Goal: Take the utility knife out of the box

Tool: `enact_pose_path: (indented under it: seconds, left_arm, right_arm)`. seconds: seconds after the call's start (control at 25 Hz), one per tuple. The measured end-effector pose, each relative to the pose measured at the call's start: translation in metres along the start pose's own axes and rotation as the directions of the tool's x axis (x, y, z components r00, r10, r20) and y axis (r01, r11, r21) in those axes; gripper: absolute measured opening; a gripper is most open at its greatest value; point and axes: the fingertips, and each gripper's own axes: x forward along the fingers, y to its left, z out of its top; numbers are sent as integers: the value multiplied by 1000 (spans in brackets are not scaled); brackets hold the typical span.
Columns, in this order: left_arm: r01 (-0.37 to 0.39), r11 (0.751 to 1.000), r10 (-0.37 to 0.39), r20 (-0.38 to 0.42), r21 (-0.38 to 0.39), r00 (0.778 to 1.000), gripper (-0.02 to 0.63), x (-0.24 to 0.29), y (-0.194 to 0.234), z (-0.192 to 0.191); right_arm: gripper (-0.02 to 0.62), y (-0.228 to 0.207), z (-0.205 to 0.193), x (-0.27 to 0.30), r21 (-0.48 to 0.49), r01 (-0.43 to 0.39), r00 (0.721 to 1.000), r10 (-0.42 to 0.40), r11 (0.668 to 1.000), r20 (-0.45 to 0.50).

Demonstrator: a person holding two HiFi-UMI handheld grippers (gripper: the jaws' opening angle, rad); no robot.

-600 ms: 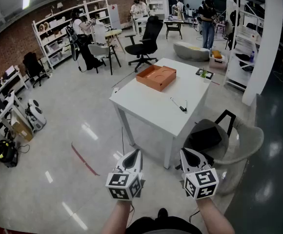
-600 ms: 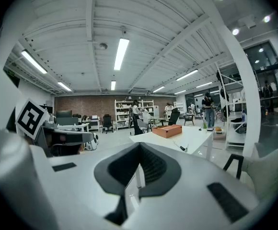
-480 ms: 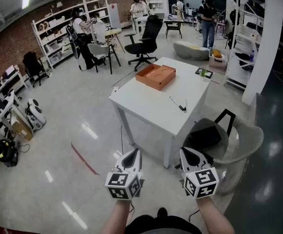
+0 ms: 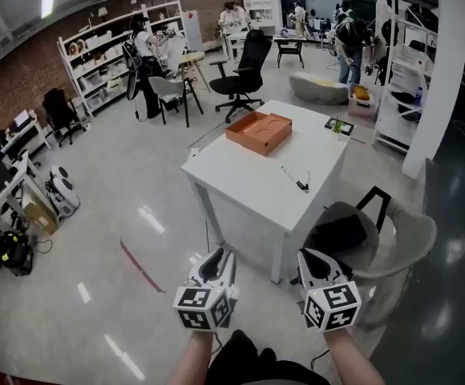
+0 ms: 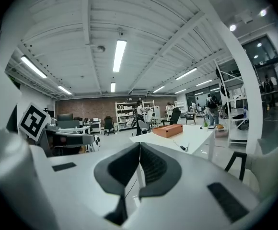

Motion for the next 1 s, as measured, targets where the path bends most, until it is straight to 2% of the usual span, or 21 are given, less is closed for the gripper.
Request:
enact_pose_path:
  seconds: [0.48,1.0]
  left_arm:
    - [10,1000,-10,-2,-16,1000,115,59,41,17]
    - [40,999,-40,-29,-11,999,130,187,164,60]
  right_arm:
    - [2,-25,3,61,23,26,999,-25,999,-30]
    - [2,-47,38,226,32,80,996,-78,996,-42]
